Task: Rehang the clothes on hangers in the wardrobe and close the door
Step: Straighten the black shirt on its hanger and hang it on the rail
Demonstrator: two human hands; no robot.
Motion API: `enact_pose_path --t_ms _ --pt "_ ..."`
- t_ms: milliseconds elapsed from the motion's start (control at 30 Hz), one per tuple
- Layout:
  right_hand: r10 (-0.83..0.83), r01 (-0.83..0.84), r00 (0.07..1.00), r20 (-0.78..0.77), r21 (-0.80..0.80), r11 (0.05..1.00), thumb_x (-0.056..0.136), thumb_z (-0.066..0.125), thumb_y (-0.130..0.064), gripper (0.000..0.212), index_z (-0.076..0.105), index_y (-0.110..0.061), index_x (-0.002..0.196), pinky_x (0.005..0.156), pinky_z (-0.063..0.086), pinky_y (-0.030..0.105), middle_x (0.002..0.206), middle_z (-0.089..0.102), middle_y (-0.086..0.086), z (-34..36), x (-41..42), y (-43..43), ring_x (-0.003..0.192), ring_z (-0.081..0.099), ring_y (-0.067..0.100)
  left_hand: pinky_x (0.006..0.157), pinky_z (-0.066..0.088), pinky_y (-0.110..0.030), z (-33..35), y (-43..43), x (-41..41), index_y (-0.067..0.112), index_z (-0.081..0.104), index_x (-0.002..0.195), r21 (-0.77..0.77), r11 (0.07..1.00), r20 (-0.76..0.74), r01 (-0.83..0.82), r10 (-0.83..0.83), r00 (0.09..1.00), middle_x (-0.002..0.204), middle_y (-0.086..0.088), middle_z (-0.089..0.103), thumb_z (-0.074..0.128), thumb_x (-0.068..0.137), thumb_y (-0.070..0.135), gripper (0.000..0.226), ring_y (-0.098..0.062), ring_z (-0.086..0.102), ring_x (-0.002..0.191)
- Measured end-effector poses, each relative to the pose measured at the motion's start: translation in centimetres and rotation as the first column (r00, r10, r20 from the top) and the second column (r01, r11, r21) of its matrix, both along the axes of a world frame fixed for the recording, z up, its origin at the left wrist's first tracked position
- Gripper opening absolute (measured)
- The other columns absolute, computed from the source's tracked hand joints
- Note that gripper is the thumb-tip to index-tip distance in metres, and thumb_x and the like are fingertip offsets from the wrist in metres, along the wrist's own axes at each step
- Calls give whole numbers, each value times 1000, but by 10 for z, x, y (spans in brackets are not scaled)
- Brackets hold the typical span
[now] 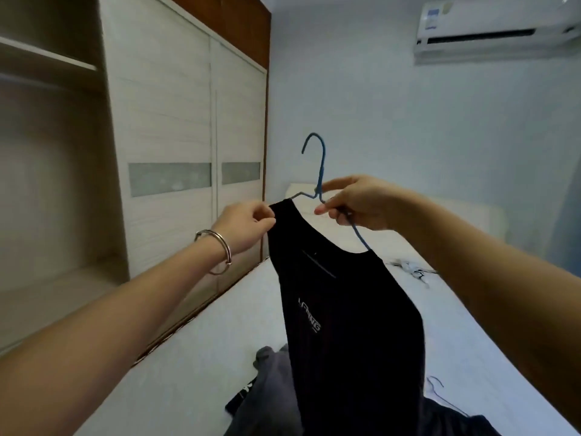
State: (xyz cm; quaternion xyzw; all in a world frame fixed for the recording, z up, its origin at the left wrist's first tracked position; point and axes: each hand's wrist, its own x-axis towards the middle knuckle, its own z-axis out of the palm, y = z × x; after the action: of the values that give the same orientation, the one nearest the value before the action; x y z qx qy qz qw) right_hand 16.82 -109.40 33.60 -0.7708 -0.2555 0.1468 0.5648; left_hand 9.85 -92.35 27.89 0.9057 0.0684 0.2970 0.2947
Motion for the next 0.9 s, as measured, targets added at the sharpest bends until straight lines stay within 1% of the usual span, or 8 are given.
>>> enact_pose_path --t_ms 100,267,333,433,600,700,833,900 --pt "63 -62 993 98 -15 998 92 47 3 34 53 -7 124 34 26 12 74 62 9 3 -3 14 39 36 4 95 37 -26 -12 34 -11 10 56 120 17 991 40 -130 129 991 125 -10 58 59 86 19 35 -21 53 110" --pt "127 -98 958 259 -123 988 88 61 -29 13 68 -19 92 33 27 11 65 60 -1 1 -15 54 45 32 8 112 24 -32 -25 84 -38 14 41 136 198 947 80 -254 243 967 141 -10 42 53 90 27 50 -26 36 132" --pt "157 -116 940 304 -148 982 86 62 -34 14 67 -24 78 33 26 12 62 58 -2 -4 -22 73 44 31 8 104 30 -25 -25 101 -54 14 50 129 214 947 70 -238 228 971 132 -5 54 52 91 27 41 -22 46 124" --pt "200 -149 899 391 -157 976 88 59 -35 18 66 -25 74 48 30 13 60 57 -4 -10 -33 105 39 41 2 70 37 -4 -26 123 -83 14 67 106 81 984 61 -158 154 986 95 6 65 53 91 23 23 -11 58 91" --pt "308 -254 838 450 -179 951 92 52 -32 16 65 -23 90 89 43 33 74 65 -3 -16 -54 175 80 53 14 61 41 2 -32 178 -128 14 70 103 -191 960 135 -204 231 963 77 18 62 57 88 24 22 2 56 73" --pt "333 -283 799 500 -176 943 93 51 -29 22 67 -17 103 86 38 27 91 63 -3 -22 -71 228 90 54 10 63 43 -1 -31 220 -155 13 69 104 -255 926 205 -278 333 920 77 20 60 55 89 25 23 5 55 73" --pt "394 -367 759 518 -159 917 94 49 -29 27 68 -12 101 77 37 23 86 62 -3 -30 -99 312 86 53 9 58 40 -1 -27 293 -201 13 71 96 -160 881 202 -445 471 859 79 6 65 55 89 25 21 -6 58 73" --pt "436 -413 737 516 -166 895 94 49 -28 29 68 -8 103 72 39 21 87 62 -1 -32 -114 358 86 52 12 61 41 -5 -24 335 -228 16 71 88 -120 851 188 -511 525 830 81 2 67 53 90 23 20 -1 60 71"
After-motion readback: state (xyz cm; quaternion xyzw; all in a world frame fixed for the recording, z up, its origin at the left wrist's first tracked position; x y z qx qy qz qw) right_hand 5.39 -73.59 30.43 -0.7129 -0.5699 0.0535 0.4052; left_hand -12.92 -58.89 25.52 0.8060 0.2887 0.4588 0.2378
